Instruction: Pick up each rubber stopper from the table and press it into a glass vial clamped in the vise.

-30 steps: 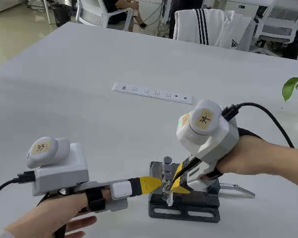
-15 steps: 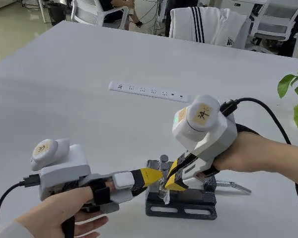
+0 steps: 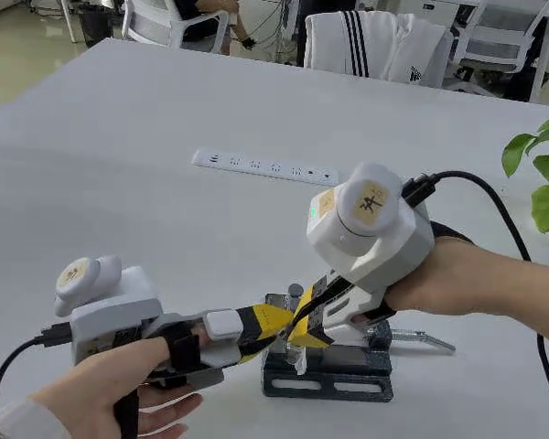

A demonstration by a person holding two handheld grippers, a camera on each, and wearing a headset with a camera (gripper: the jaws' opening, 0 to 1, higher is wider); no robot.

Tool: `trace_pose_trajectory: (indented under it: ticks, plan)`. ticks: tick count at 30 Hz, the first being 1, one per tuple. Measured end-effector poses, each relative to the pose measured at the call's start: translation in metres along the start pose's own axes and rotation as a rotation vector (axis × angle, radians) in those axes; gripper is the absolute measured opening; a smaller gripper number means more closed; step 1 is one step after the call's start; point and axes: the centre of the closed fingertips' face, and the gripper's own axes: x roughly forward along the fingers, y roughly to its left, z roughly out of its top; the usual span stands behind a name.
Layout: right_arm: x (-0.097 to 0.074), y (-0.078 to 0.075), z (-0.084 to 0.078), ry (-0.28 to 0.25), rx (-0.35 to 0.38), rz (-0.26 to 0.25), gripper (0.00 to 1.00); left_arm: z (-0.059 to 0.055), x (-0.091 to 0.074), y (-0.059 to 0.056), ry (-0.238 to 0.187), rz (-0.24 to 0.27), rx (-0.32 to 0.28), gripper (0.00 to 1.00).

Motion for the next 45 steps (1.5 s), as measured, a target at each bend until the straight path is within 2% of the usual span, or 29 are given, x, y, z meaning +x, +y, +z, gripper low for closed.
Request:
trace_pose_trajectory:
  ticks: [7,17,22,24,26,27,33,38,40,43,45]
  plan:
    - [-0.001,0.000,0.001,-0.001,-0.012,-0.001,0.05,-0.001,-0.001,-0.005,0.008,-0.035,-0.037,0.09]
    - [-0.006,0.003,0.002,-0.010,-0.023,-0.004,0.05,-0.003,-0.003,-0.010,0.027,-0.057,-0.052,0.09]
    - [-0.007,0.004,0.003,-0.020,-0.020,0.005,0.06,-0.003,-0.004,-0.011,0.033,-0.071,-0.039,0.08]
    - [-0.008,0.005,0.003,-0.023,-0.014,0.015,0.09,-0.002,-0.004,-0.011,0.035,-0.073,-0.032,0.08]
    - [-0.009,0.007,0.003,-0.020,-0.025,0.023,0.16,0.000,-0.005,-0.014,0.024,-0.098,0.002,0.08]
    - [-0.011,0.007,0.002,-0.019,-0.031,0.016,0.18,0.001,-0.006,-0.016,0.026,-0.099,-0.005,0.08]
    - [-0.027,0.011,0.016,-0.088,-0.004,0.045,0.16,0.002,-0.011,-0.026,0.045,-0.159,0.035,0.08]
    - [-0.034,0.011,0.022,-0.104,-0.003,0.062,0.15,-0.002,-0.015,-0.038,0.086,-0.215,0.107,0.08]
    - [-0.035,0.012,0.021,-0.105,-0.003,0.073,0.14,-0.004,-0.017,-0.042,0.099,-0.228,0.123,0.08]
    - [-0.036,0.015,0.024,-0.124,-0.003,0.099,0.13,-0.007,-0.019,-0.042,0.127,-0.223,0.160,0.08]
    - [-0.036,0.015,0.024,-0.120,-0.013,0.093,0.13,-0.008,-0.020,-0.045,0.131,-0.242,0.171,0.08]
